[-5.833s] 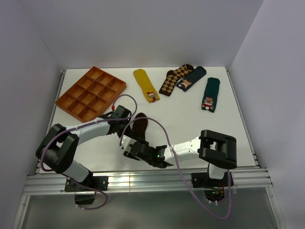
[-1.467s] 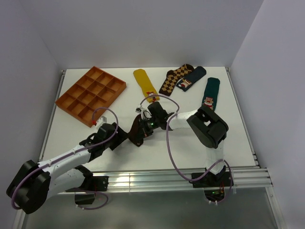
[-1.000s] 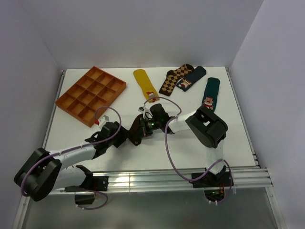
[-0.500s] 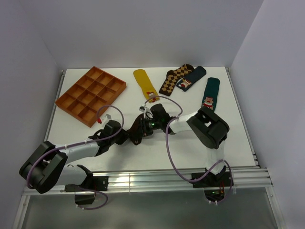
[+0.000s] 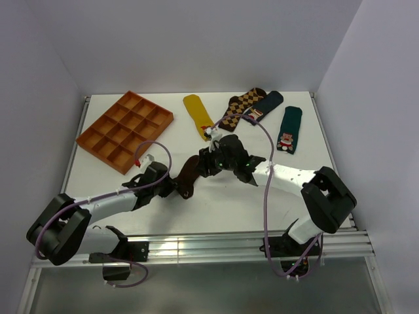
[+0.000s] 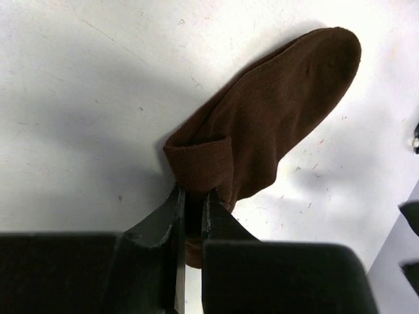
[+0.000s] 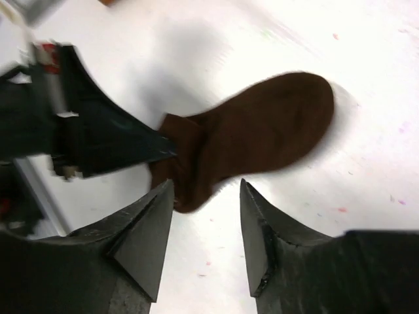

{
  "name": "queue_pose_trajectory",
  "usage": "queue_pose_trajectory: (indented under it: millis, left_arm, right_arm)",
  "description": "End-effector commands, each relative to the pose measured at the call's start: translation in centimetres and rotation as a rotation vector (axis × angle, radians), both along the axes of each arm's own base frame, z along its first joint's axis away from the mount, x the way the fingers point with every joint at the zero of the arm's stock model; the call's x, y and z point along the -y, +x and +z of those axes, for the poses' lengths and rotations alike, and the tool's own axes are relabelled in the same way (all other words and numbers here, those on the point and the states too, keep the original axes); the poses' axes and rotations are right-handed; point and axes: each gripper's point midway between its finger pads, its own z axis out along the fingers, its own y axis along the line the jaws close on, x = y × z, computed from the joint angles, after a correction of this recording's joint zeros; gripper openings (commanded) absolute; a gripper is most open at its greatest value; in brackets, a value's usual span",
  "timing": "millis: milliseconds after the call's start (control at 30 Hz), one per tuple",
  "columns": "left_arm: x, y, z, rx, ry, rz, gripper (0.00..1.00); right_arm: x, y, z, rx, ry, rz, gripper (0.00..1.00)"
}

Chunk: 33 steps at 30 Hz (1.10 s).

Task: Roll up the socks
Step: Roll the sock at the center of the board.

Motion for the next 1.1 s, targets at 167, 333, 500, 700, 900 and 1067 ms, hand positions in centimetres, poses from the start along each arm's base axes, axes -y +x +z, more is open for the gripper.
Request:
queue_pose_trajectory:
  millis: [167, 333, 500, 700, 900, 1067]
  left_arm:
    - [-1.1, -0.5, -0.4, -0.070, 0.148, -0.048, 0.00]
    - [-1.1, -0.7, -0.5, -0.121, 0.186, -0.062, 0.00]
    - [-0.8, -0.9, -0.8, -0.155, 0.199, -0.083, 0.00]
    - [-0.5, -0.9, -0.8, -0.166, 0.201, -0.104, 0.00]
    - [-0.3, -1.1, -0.8, -0.171, 0.198, -0.128, 0.00]
    - [-0.2, -1.2, -0.9, -0.180, 0.202, -0.139, 0.00]
  right_arm:
    - [-1.0, -2.3, -1.2, 0.292, -0.159, 0.047, 0.60]
    - [-3.7, -5.5, -1.3, 0.403, -0.173, 0.113, 0.63]
    - [-5.4, -6.2, -1.8, 0.528, -0.256, 0.114, 0.64]
    - [-7.0, -7.1, -4.1, 0.585, -0.346, 0.152, 0.65]
    - [-7.0, -6.3, -5.5, 0.642, -0.431, 0.096, 0.65]
    - [-6.9, -5.9, -5.1, 0.695, -0.450, 0.043, 0.65]
